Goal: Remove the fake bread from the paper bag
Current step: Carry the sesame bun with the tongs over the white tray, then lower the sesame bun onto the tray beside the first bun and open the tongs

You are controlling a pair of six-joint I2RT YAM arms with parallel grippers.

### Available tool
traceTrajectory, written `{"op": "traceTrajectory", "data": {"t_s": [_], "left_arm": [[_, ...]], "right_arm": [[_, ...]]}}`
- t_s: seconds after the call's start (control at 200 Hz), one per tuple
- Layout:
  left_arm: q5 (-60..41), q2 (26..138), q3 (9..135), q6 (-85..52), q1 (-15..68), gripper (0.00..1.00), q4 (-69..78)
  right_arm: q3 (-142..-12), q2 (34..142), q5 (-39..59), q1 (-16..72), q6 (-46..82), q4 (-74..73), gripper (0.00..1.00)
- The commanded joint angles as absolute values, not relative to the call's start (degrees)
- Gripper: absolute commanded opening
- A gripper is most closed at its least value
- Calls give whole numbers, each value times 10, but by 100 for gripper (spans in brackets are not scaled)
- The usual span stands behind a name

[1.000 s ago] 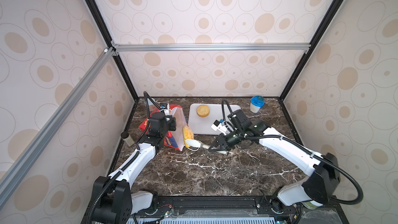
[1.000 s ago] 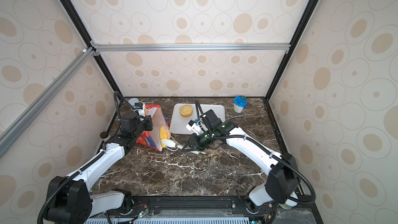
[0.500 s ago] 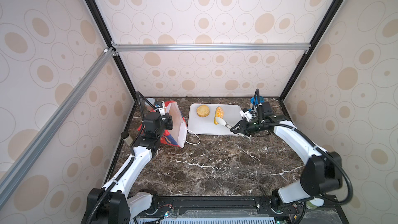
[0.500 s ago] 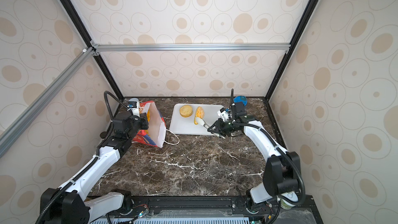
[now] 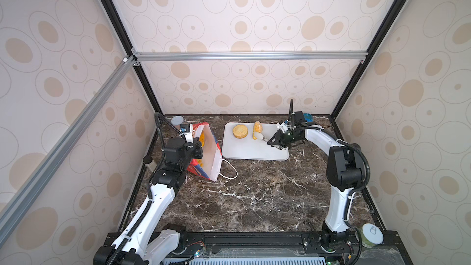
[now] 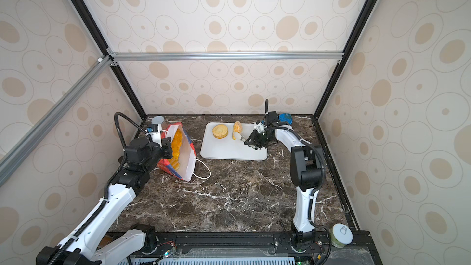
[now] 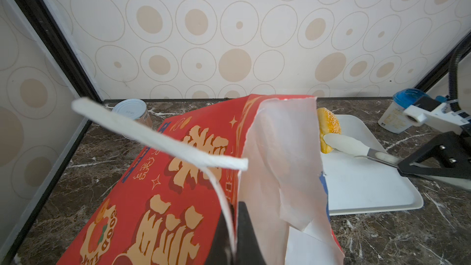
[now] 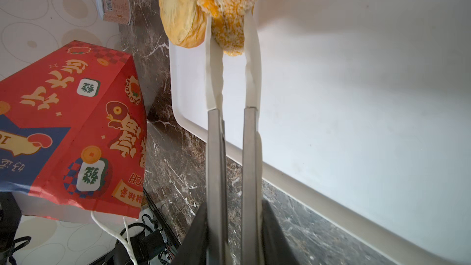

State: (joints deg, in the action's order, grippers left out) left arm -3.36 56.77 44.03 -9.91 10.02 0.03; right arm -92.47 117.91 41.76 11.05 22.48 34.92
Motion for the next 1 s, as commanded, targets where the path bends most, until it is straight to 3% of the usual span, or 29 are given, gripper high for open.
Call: {"op": "traceTrajectory", "data": {"t_s": [0.0,0.25,0.325,0.475,0.6,0.995], "left_arm": [[-36,561,445,-84,98,0,7],[-45,573,442,-83,98,0,22],[-47,575,440,-84,98,0,24],[-51,576,440,-85,98,0,28],[-56,573,439,-87,98,0,27],[-124,581,464,-58,99,0,-16]], "right_arm": [[-947,1197,451,117,228,356,0],[-971,1218,461,127,223,389,0],[-973,1219,465,127,224,390,6],[-970,1214,478,127,232,390,27],[-968,1205,478,127,228,397,36],[-884,1106,479,126,215,402,41]]}}
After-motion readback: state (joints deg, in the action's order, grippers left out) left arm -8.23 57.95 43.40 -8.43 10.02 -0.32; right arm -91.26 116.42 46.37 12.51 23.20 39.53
